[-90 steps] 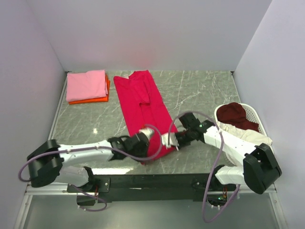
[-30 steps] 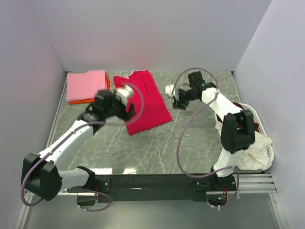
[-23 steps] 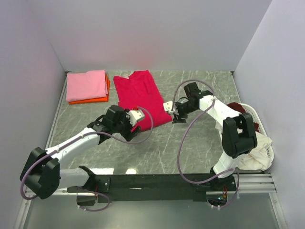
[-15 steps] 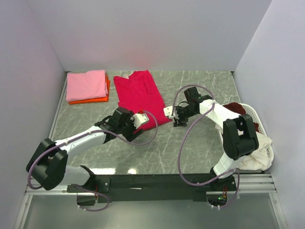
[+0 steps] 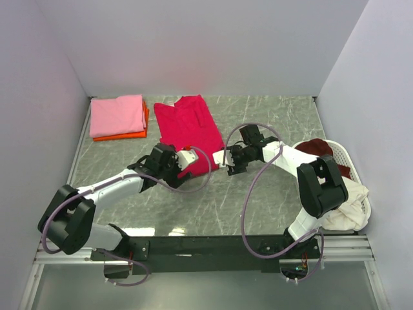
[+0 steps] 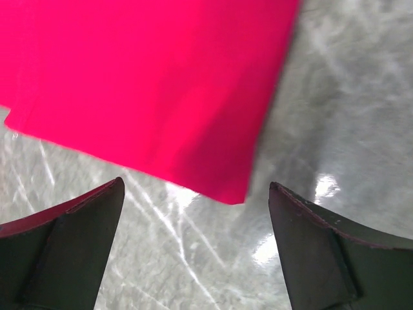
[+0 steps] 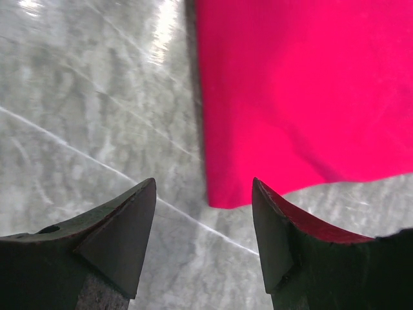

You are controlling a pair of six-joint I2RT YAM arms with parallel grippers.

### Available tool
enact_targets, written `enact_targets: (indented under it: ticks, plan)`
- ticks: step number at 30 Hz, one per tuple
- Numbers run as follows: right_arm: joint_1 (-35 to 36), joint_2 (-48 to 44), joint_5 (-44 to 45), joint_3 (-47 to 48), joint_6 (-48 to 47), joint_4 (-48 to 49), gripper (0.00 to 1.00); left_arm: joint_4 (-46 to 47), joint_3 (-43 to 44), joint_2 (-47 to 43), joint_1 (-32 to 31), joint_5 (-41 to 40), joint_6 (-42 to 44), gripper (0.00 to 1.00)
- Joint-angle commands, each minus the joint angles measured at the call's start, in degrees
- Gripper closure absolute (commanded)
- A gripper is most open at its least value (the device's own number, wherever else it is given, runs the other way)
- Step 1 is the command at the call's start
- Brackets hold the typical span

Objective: Fold and stack the t-shirts
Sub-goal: Fold the tshirt

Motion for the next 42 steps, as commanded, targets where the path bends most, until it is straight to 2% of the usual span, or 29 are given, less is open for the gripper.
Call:
enact_targets:
  ticks: [1, 10, 26, 33, 39, 42]
  plan:
    - [0.4, -0.9, 1.6, -0.5, 1.7, 4.1, 0.32, 2.3, 1.6, 0.7, 2.8, 0.8, -2.1, 0.01]
    - [0.7, -0.8, 1.2, -1.1, 2.7, 6.1, 0.32, 1.9, 1.4, 1.3, 2.4, 3.6, -1.3, 0.01]
    - [2.6, 2.5, 3.7, 1.0, 2.5, 4.9, 0.34, 3.0, -1.3, 2.2, -0.2, -0.1, 1.7, 0.01]
    - [2.8, 6.4, 6.6, 2.7, 2.9, 6.7, 0.35, 2.6, -0.6, 7.1, 0.2, -1.0, 2.7, 0.04]
    - [5.0, 8.9, 13.6, 2.6, 3.5, 10.4, 0.35, 2.7, 0.5, 9.9, 1.9, -1.3, 1.8, 0.09]
    - [5.5, 10.4, 15.4, 3.2, 4.5, 11.5, 0.38, 1.8, 2.0, 12.8, 2.7, -0.9, 1.2, 0.2]
